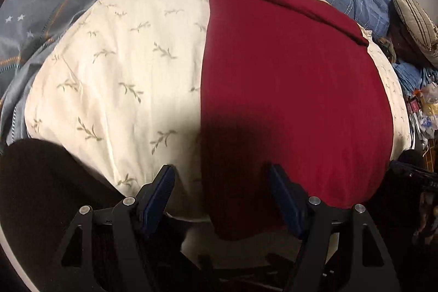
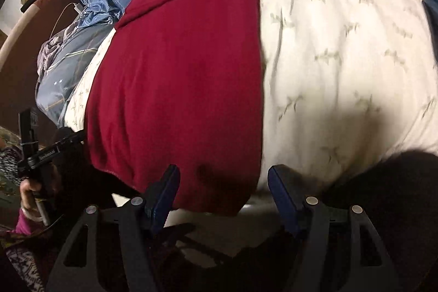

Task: Fold small clothes

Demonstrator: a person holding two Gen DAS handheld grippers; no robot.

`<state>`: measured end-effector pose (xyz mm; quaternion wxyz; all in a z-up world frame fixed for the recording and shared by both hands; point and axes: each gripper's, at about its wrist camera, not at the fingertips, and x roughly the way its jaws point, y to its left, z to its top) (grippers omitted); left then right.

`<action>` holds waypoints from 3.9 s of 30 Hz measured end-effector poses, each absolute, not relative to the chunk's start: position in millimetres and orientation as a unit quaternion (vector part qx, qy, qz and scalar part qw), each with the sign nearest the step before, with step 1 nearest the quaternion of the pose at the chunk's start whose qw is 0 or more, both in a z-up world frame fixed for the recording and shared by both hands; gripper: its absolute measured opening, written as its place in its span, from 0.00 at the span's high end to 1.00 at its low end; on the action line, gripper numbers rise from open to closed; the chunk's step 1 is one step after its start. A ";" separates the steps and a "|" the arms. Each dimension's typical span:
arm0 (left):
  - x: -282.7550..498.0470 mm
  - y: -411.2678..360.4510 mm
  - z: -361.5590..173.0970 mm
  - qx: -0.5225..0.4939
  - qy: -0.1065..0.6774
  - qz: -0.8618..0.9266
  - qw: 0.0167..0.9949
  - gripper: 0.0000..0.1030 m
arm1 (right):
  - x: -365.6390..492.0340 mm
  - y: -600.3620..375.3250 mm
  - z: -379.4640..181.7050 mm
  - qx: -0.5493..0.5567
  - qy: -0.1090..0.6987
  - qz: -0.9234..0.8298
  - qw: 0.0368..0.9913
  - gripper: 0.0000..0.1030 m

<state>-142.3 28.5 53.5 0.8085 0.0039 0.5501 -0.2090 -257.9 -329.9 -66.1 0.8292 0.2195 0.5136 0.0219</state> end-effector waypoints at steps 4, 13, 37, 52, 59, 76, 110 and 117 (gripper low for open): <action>-139.3 23.5 48.0 0.007 0.559 -0.213 0.801 0.31 | -255.4 -322.9 -67.9 0.225 0.518 0.038 0.825 0.34; -134.8 20.0 37.8 0.008 0.572 -0.212 0.793 0.31 | -249.0 -326.0 -86.9 0.236 0.556 0.032 0.796 0.34; -139.9 12.4 47.0 -0.005 0.570 -0.266 0.778 0.94 | -242.2 -275.5 -62.2 0.187 0.532 0.128 0.816 0.88; -138.9 15.0 115.9 -0.036 0.417 -0.274 0.866 0.93 | -219.5 -303.3 28.1 0.205 0.371 0.116 0.898 0.89; -142.3 18.2 121.0 -0.047 0.371 -0.264 0.889 0.93 | -195.5 -318.5 36.2 0.184 0.331 0.058 0.924 0.89; -49.1 -28.4 118.9 -0.056 0.346 -0.237 0.906 0.93 | -125.6 -341.0 58.7 0.144 0.293 0.003 0.945 0.89; 89.3 -119.9 95.4 -0.013 0.347 -0.188 0.919 0.93 | 1.7 -402.8 37.7 0.145 0.318 -0.038 0.936 0.89; 123.9 -128.1 67.2 -0.021 0.382 -0.164 0.909 0.92 | 30.4 -421.4 10.7 0.193 0.348 -0.033 0.917 0.89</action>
